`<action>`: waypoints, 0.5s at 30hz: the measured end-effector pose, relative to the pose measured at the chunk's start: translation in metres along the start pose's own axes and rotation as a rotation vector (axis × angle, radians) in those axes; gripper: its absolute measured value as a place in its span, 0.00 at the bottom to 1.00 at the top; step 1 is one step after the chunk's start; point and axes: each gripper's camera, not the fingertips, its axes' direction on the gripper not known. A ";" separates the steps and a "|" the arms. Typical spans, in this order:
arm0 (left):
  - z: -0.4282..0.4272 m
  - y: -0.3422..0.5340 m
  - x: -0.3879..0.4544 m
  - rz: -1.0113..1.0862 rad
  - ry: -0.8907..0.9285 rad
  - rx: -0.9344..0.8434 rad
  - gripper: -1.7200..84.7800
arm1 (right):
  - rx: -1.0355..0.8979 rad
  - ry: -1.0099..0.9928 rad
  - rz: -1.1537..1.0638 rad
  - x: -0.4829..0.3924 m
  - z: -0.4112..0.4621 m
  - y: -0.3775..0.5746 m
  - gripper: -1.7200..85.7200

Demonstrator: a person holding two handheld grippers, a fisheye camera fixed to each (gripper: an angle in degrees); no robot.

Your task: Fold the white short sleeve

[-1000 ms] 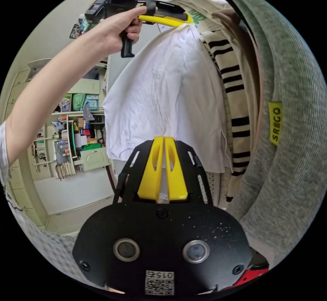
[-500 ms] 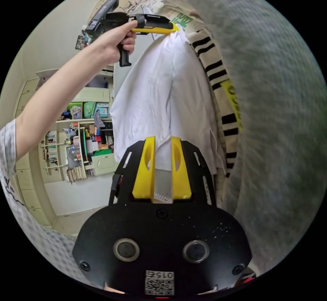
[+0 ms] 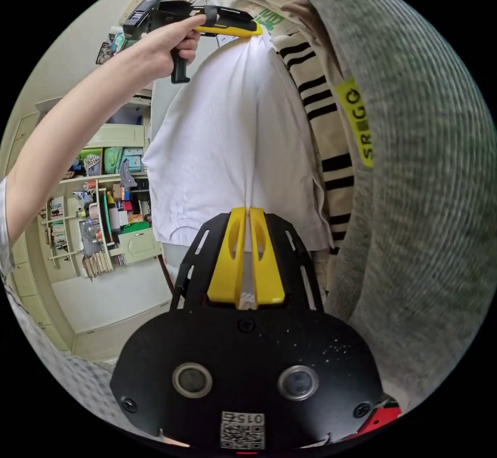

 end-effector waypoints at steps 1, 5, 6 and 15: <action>-0.006 0.007 -0.008 -0.013 0.058 0.019 0.05 | -0.011 0.009 0.003 0.004 0.003 0.005 0.06; -0.040 0.052 -0.042 -0.054 0.167 0.162 0.07 | -0.063 0.090 -0.051 0.002 0.010 0.025 0.09; -0.057 0.074 -0.058 -0.074 0.185 0.228 0.07 | -0.076 0.114 -0.083 -0.003 0.011 0.030 0.09; -0.143 0.330 -0.236 -0.682 0.176 0.495 0.07 | -0.127 0.128 -0.603 -0.159 0.126 0.026 0.09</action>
